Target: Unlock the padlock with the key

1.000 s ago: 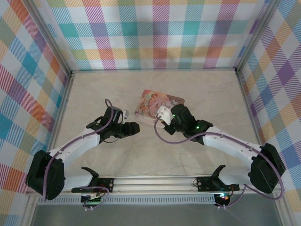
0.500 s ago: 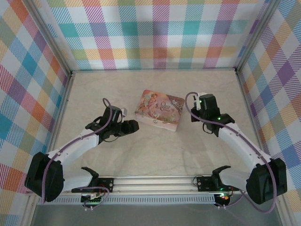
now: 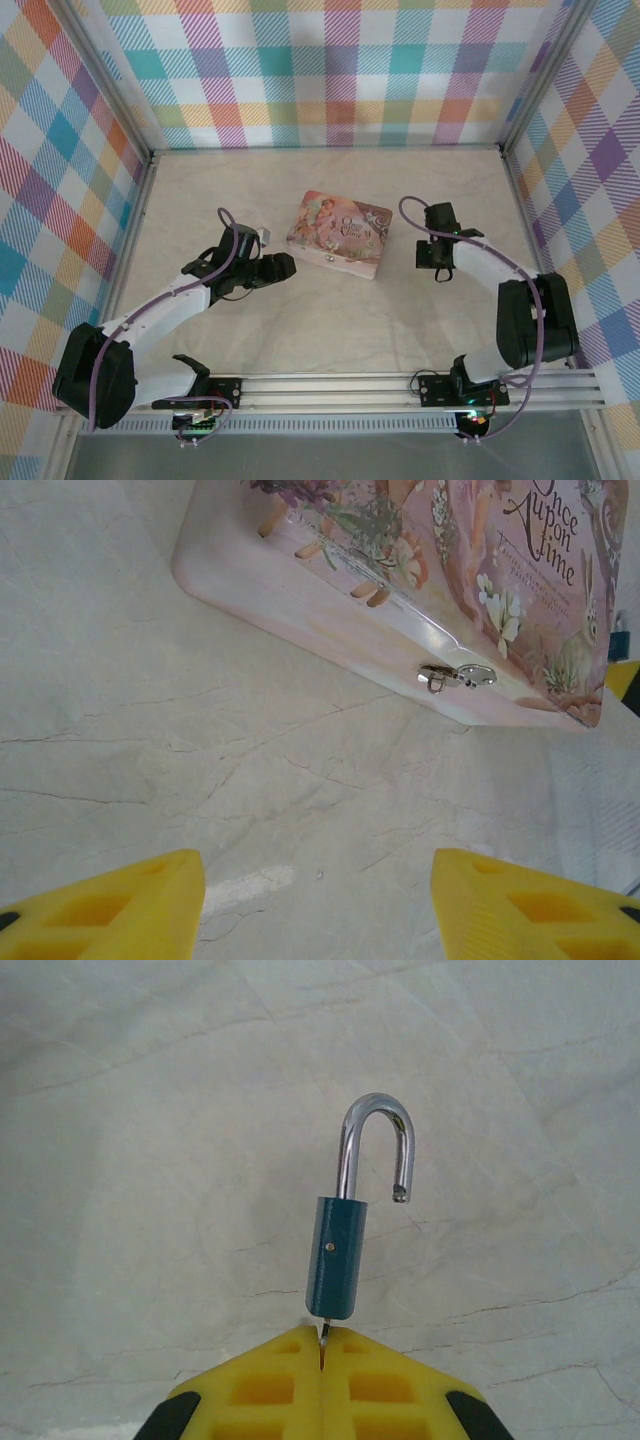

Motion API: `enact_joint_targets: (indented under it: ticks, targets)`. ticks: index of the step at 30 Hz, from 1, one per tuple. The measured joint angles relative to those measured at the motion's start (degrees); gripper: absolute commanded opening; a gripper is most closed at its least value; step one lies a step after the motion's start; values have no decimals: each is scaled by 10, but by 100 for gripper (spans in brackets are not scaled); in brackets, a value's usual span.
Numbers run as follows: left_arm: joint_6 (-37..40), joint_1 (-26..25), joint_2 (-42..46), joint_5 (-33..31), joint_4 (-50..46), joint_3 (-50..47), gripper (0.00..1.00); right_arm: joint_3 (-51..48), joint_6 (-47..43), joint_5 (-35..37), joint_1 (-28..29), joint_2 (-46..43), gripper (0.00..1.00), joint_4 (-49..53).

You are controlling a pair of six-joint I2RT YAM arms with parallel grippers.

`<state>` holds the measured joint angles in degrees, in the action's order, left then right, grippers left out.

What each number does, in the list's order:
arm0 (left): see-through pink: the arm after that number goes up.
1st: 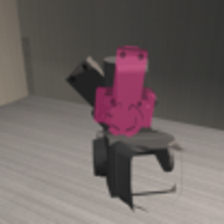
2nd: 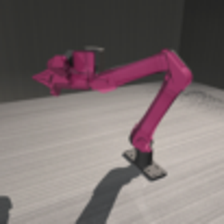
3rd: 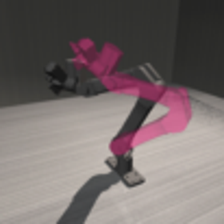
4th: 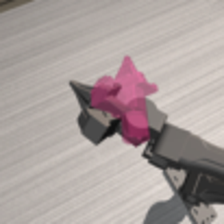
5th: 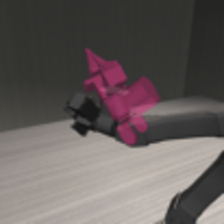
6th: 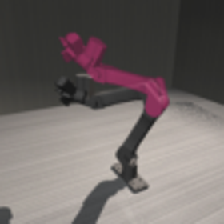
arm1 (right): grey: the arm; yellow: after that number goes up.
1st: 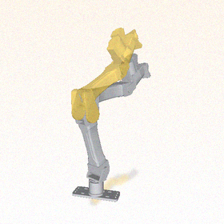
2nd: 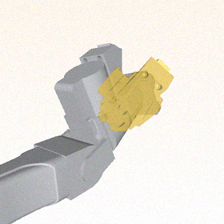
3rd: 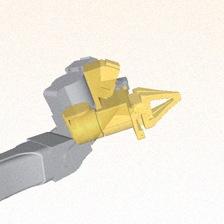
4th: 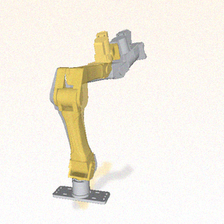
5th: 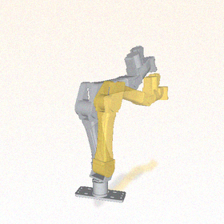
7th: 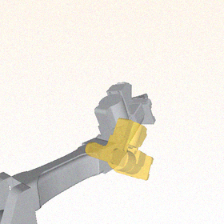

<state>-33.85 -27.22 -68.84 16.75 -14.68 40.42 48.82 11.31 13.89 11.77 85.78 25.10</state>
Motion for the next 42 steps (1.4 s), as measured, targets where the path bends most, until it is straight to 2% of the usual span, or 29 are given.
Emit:
enact_joint_targets:
  ticks: [3,8,14,18,19,20,21,26,30,35,38,42]
  targets:
    - [0,0,0,-3,0,0,61,12,5,-5,-2,21,0,1]
    - [0,0,-2,-10,0,0,62,25,16,-22,-3,33,6,3]
    - [3,1,-11,-15,1,0,62,41,31,-28,-6,44,35,12]
    - [7,1,-12,-28,-3,1,69,45,42,-28,-6,36,50,23]
    - [8,2,-12,-32,-7,3,71,46,43,-28,-6,31,56,29]
    - [11,2,-12,-38,-13,7,95,49,44,-27,-6,22,97,33]
    - [15,2,-12,-45,-19,11,100,50,48,-26,-6,11,100,37]
    - [26,15,0,-94,-54,42,100,61,52,-24,-6,-57,100,45]
    - [48,38,18,-171,-96,86,100,64,61,-17,-6,-101,100,34]
    - [95,102,53,-281,-98,113,100,-2,57,17,-6,-177,100,-75]
    - [149,136,74,-351,-35,78,100,-74,40,44,-6,-210,100,-174]
    - [226,155,70,-394,87,-9,100,-162,4,78,-6,-194,99,-296]
